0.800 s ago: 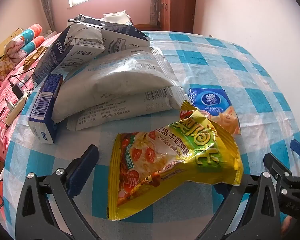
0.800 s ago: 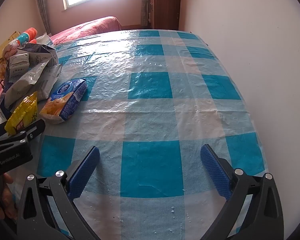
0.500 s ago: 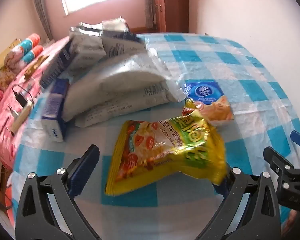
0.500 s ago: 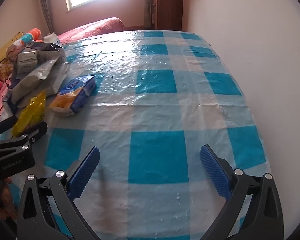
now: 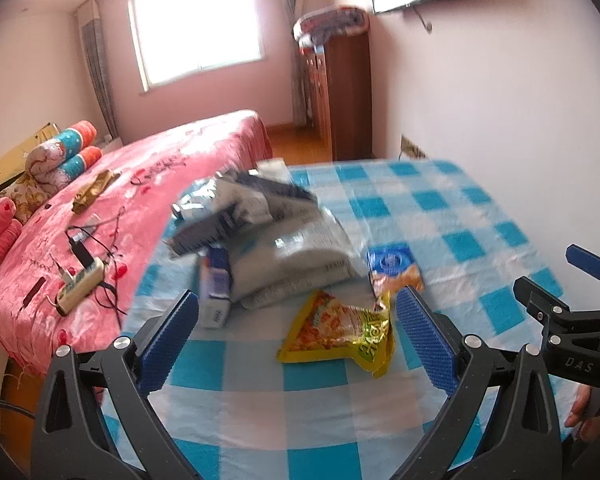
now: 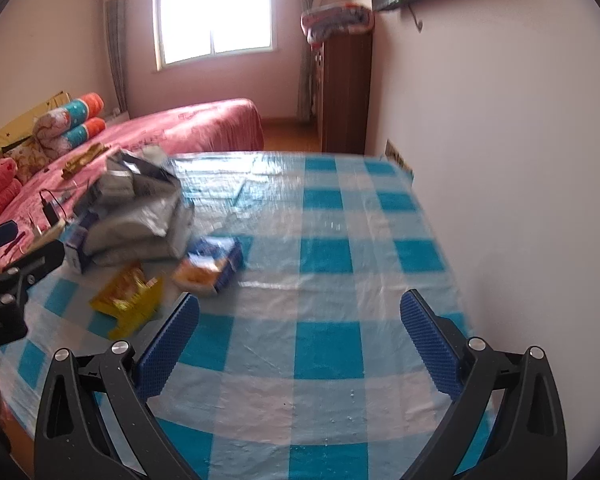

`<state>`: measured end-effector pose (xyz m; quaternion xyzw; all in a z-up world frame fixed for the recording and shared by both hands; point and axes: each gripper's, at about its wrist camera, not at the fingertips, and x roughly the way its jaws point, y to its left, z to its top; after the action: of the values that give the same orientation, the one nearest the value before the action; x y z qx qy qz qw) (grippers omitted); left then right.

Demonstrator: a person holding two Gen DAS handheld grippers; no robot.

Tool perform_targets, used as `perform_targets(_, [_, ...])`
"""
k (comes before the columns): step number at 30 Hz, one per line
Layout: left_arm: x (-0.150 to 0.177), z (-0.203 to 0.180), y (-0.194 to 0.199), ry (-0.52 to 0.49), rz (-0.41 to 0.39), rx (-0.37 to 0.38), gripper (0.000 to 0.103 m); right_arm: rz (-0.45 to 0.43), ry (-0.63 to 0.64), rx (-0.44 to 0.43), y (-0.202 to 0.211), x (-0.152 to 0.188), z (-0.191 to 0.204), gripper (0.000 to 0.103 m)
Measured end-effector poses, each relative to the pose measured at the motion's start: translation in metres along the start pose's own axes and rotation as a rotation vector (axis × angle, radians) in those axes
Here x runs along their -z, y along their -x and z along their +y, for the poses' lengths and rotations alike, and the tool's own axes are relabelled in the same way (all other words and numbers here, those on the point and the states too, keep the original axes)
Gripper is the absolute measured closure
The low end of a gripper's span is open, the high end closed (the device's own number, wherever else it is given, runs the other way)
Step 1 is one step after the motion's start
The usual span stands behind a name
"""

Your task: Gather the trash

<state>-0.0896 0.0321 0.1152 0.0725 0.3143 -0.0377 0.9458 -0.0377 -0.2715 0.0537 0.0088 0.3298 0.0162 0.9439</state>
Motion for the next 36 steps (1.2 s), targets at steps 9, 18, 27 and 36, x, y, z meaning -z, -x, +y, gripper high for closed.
perform_targets(9, [-0.005, 0.025, 0.053, 0.042, -0.117, -0.014, 0.003, -0.15, 0.011, 0.011, 0.057, -0.017, 0.011, 0.004])
perform_targets(18, [-0.003, 0.033, 0.089, 0.051, -0.191, -0.016, 0.003, -0.221, 0.018, -0.004, 0.098, -0.024, 0.019, 0.004])
perform_targets(27, [0.003, 0.035, 0.113, 0.068, -0.231, -0.017, 0.003, -0.272, 0.04, 0.035, 0.126, -0.023, 0.022, 0.004])
perform_targets(36, [0.009, 0.043, 0.124, 0.097, -0.232, -0.028, 0.003, -0.296, 0.04, 0.053, 0.142, -0.022, 0.024, 0.004])
